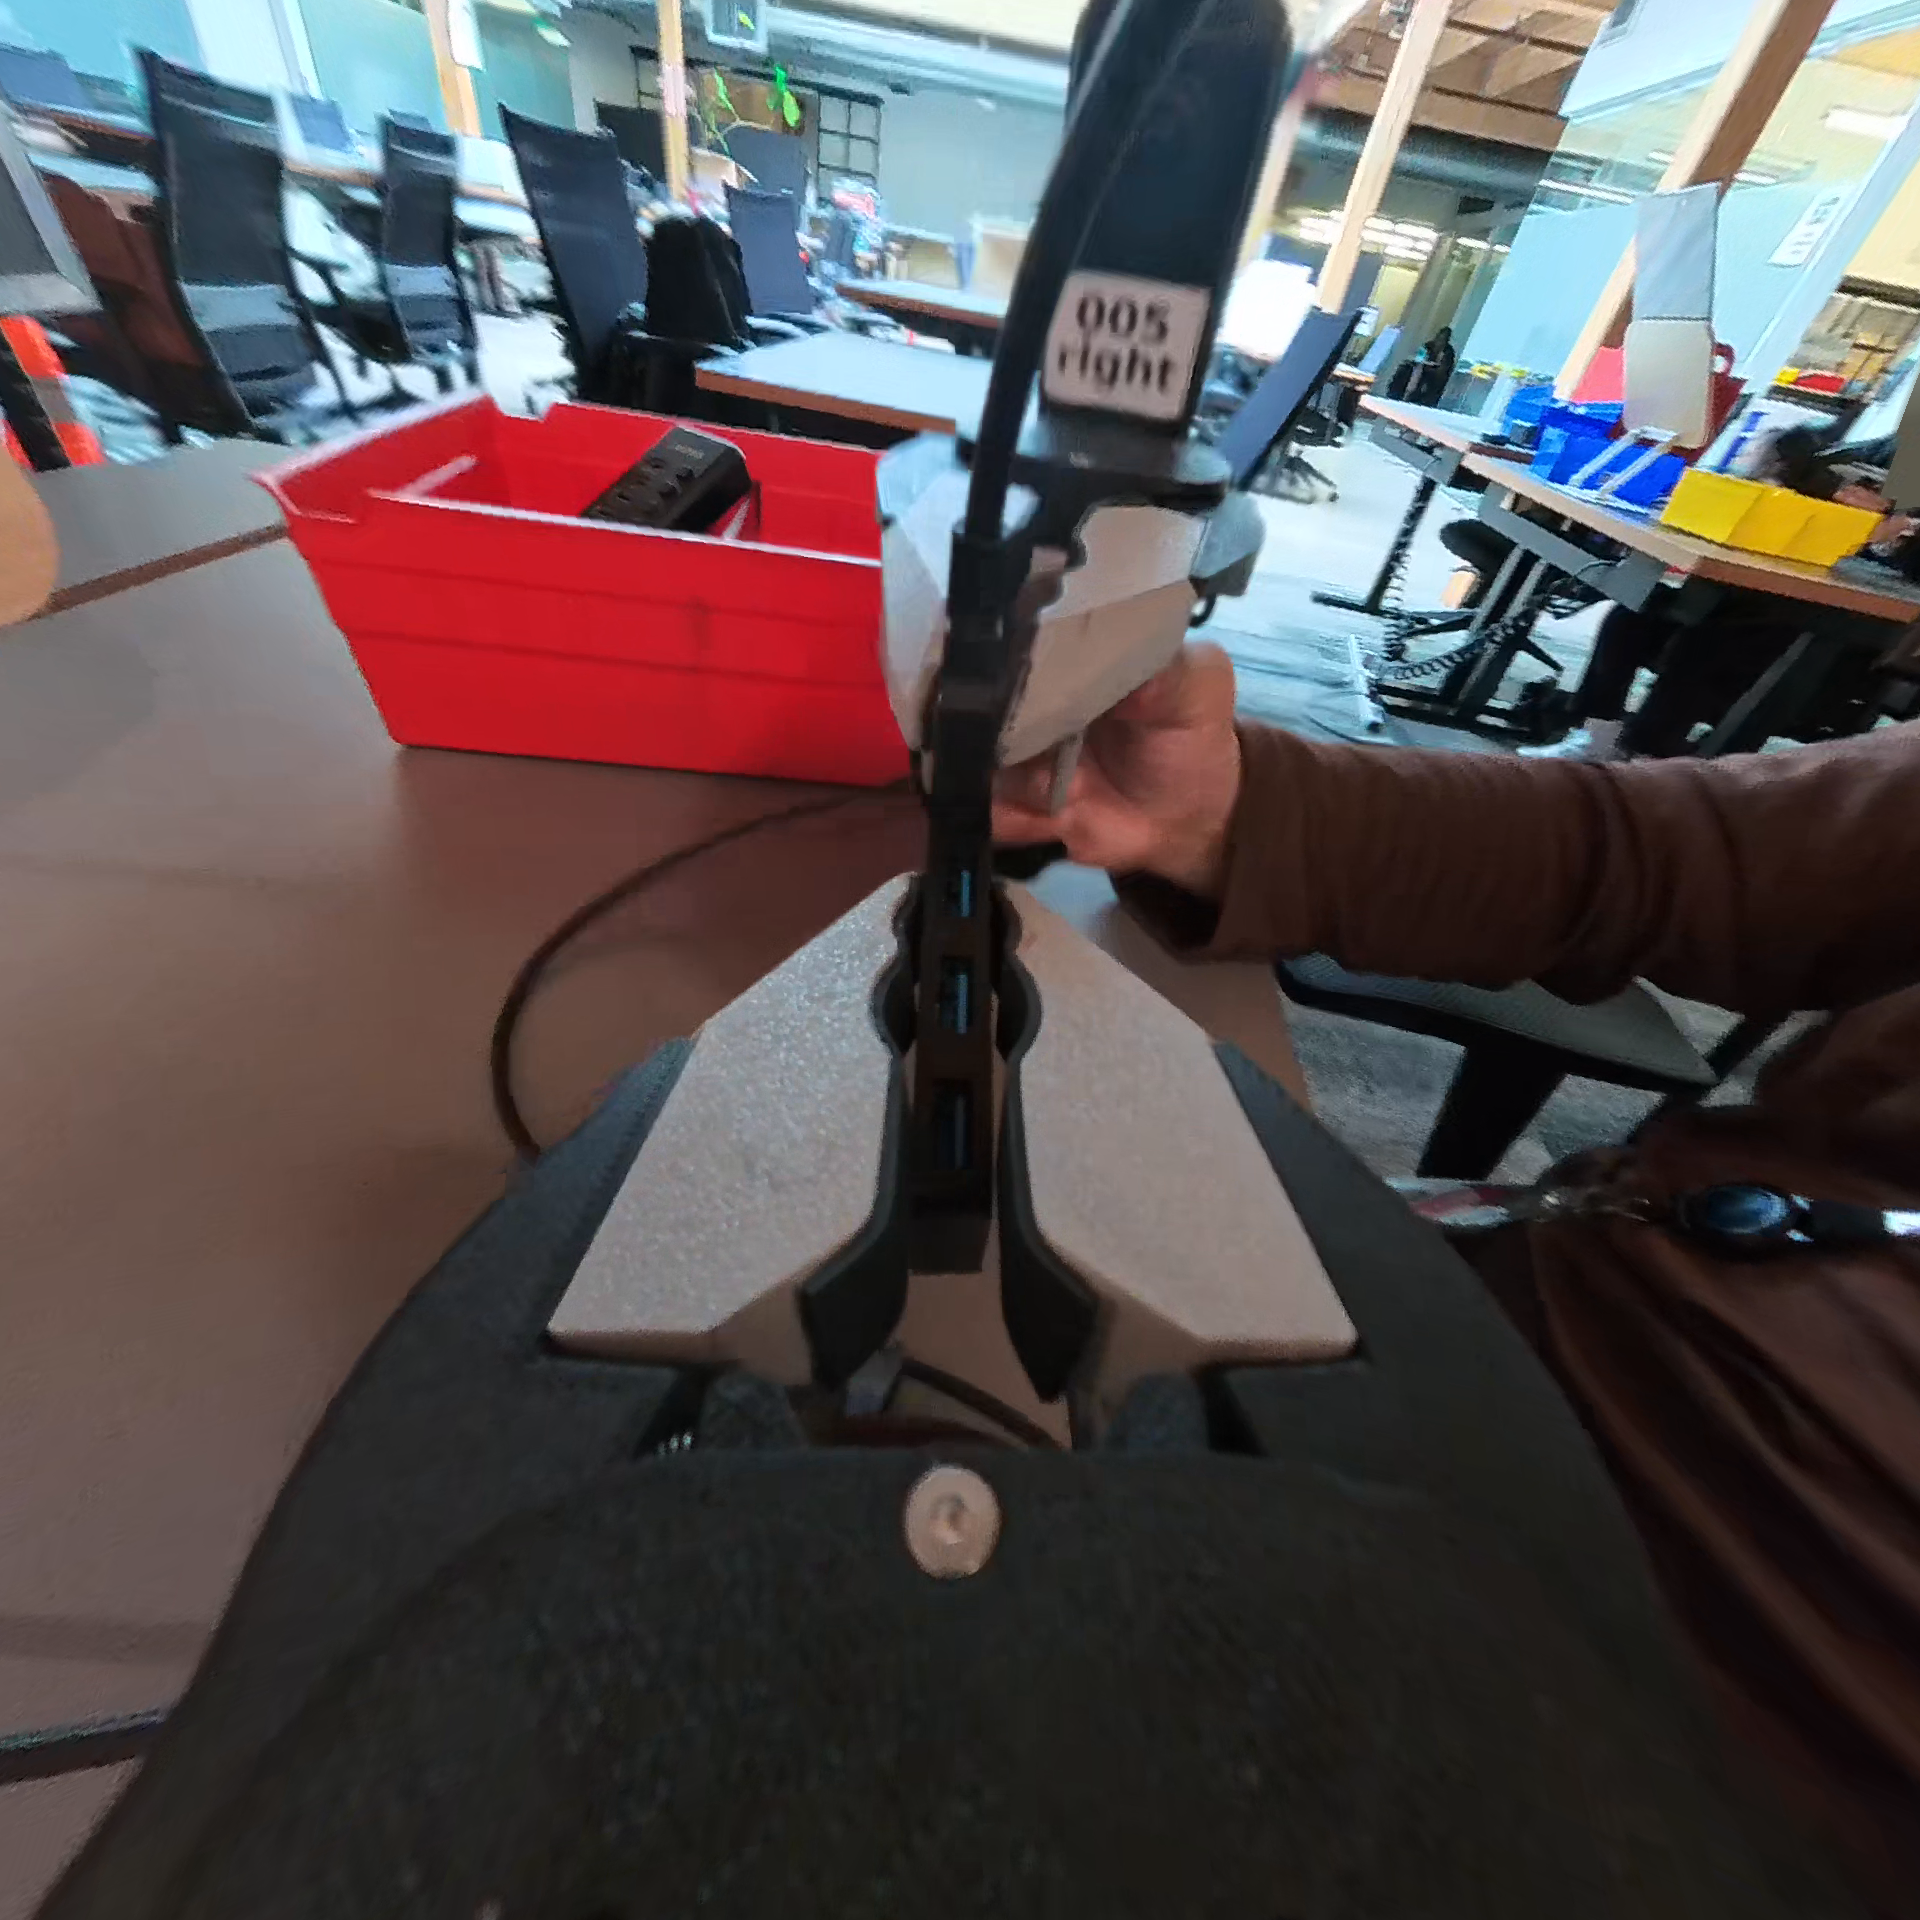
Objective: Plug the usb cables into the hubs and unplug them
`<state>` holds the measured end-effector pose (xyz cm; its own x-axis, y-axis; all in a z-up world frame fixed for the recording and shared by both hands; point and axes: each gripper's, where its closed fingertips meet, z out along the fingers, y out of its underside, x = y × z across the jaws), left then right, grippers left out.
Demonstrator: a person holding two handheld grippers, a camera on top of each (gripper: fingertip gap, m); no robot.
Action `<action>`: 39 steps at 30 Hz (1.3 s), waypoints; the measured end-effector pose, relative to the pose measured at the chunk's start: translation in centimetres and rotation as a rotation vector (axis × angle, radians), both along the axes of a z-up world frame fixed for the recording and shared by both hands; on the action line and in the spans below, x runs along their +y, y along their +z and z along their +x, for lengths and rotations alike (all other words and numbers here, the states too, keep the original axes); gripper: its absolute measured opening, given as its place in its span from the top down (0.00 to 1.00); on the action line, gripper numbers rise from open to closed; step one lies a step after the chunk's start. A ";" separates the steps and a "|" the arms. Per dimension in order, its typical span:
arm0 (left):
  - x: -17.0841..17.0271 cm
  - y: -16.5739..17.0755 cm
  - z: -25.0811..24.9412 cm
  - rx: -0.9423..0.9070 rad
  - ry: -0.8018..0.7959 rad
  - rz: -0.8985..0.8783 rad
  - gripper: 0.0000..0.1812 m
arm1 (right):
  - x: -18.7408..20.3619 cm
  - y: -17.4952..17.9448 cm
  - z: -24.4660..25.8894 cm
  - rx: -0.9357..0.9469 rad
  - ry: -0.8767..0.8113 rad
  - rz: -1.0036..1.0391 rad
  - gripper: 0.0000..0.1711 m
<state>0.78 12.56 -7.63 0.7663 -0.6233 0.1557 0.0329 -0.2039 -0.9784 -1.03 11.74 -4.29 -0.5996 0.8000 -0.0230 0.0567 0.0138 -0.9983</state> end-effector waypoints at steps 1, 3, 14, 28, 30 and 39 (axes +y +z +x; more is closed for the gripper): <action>-0.3 -0.4 0.1 0.000 -0.025 -0.022 0.95 | -0.3 -0.4 0.2 -0.035 0.022 0.070 0.97; -0.7 -1.2 0.3 0.014 -0.062 -0.059 0.95 | -0.5 -1.3 0.5 -0.161 0.088 0.147 0.97; -0.8 -1.3 -0.3 -0.021 -0.069 -0.086 0.95 | -0.6 -2.4 -0.1 -0.316 0.139 0.290 0.96; 0.0 -0.8 -1.5 -0.152 0.013 -0.140 0.96 | 0.8 1.0 -2.4 -0.060 0.071 -0.210 0.97; 0.4 -4.1 -0.1 0.013 0.024 -0.220 0.95 | 3.0 4.8 -1.9 0.082 0.073 -0.391 0.98; 2.0 -1.7 -7.4 0.221 0.428 -0.012 0.95 | 3.5 6.5 1.3 0.126 -0.044 -0.196 0.98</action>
<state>-6.57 14.56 -9.32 0.9692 -0.2440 -0.0344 -0.0919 -0.2284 -0.9692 0.23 15.19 2.22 -0.5719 0.8132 -0.1080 -0.0724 -0.1812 -0.9808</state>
